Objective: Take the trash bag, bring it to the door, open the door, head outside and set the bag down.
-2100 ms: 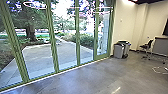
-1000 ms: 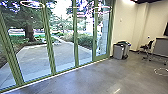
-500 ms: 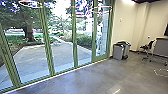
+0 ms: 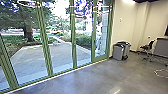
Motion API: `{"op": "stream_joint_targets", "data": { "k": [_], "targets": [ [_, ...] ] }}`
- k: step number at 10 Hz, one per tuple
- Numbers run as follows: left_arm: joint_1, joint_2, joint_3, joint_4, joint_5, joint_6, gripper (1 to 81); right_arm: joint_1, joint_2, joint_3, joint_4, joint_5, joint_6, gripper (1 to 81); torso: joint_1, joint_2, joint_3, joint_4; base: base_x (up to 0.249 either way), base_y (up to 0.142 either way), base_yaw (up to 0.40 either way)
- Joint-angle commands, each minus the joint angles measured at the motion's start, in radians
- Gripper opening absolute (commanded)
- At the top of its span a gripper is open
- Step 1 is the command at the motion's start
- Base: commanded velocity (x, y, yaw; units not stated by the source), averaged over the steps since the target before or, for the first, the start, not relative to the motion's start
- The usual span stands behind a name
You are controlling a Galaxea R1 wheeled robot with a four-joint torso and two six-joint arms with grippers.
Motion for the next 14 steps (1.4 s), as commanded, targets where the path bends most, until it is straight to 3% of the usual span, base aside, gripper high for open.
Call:
{"op": "stream_joint_targets", "data": {
  "k": [1, 4, 14],
  "targets": [
    [-0.065, 0.002, 0.004, 0.008, 0.041, 0.008, 1.0, 0.051, 0.015, -0.018, -0.015, -0.053, -0.002, 81.1, 0.000, 0.000, 0.000, 0.000, 0.101, -0.067, 0.000],
    [-0.053, 0.000, 0.002, 0.009, -0.013, 0.008, 1.0, 0.048, 0.032, -0.045, -0.034, -0.055, -0.002, 81.1, 0.000, 0.000, 0.000, 0.000, 0.101, -0.067, 0.000],
    [-0.051, 0.008, 0.002, 0.029, -0.015, 0.006, 1.0, 0.048, 0.033, -0.049, -0.033, -0.053, -0.001, 81.1, 0.000, 0.000, 0.000, 0.000, 0.101, -0.078, 0.000]
  ]
}}
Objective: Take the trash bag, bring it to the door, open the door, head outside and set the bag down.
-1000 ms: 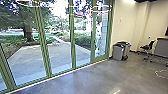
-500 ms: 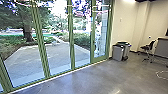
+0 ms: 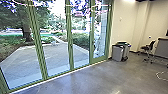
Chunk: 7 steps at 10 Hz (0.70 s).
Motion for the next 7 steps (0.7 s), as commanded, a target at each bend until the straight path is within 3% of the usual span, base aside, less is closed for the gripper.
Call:
{"op": "stream_joint_targets", "data": {
  "k": [1, 7],
  "targets": [
    [-0.066, 0.003, 0.002, 0.006, 0.053, 0.006, 1.0, 0.053, 0.000, 0.002, -0.007, -0.054, -0.001, 81.1, 0.000, 0.000, 0.000, 0.000, 0.102, -0.093, 0.000],
    [-0.066, 0.002, 0.002, 0.006, 0.053, 0.006, 1.0, 0.053, 0.003, 0.002, -0.007, -0.052, -0.001, 81.1, 0.000, 0.000, 0.000, 0.000, 0.102, -0.092, 0.000]
  ]
}}
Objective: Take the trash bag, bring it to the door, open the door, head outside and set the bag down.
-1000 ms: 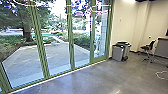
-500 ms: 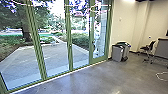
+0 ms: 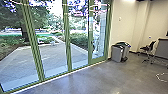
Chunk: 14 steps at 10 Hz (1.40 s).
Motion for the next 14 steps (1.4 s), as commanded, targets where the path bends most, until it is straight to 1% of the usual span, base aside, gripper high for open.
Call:
{"op": "stream_joint_targets", "data": {
  "k": [1, 4, 10, 14],
  "targets": [
    [-0.067, 0.003, 0.002, 0.006, 0.053, 0.006, 1.0, 0.054, 0.003, 0.002, -0.009, -0.053, -0.001, 81.1, 0.000, 0.000, 0.000, 0.000, 0.102, -0.068, 0.000],
    [-0.067, 0.002, 0.002, 0.008, 0.053, 0.006, 1.0, 0.052, 0.003, 0.002, -0.009, -0.054, -0.003, 81.1, 0.000, 0.000, 0.000, 0.000, 0.102, -0.062, 0.000],
    [-0.067, 0.003, 0.002, 0.009, 0.055, 0.006, 1.0, 0.049, 0.003, 0.002, -0.015, -0.054, -0.001, 81.1, 0.000, 0.000, 0.000, 0.000, 0.102, 0.000, 0.000],
    [-0.065, 0.006, -0.004, 0.009, 0.055, 0.006, 1.0, 0.048, 0.003, 0.002, -0.013, -0.054, -0.001, 81.1, 0.000, 0.000, 0.000, 0.000, 0.103, -0.074, 0.000]
  ]
}}
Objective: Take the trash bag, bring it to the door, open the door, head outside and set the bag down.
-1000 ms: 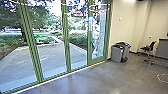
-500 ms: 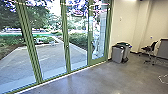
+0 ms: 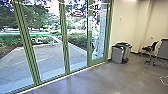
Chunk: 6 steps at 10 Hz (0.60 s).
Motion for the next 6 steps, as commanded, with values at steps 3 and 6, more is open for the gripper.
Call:
{"op": "stream_joint_targets", "data": {
  "k": [3, 6],
  "targets": [
    [-0.064, 0.006, 0.003, 0.009, 0.053, 0.004, 1.0, 0.050, 0.001, 0.003, -0.007, -0.057, -0.001, 81.1, 0.000, 0.000, 0.000, 0.000, 0.119, -0.082, 0.000],
    [-0.064, 0.006, 0.002, 0.009, 0.055, 0.004, 1.0, 0.050, 0.001, 0.003, -0.005, -0.056, -0.001, 81.1, 0.000, 0.000, 0.000, 0.000, 0.125, -0.100, 0.000]
  ]
}}
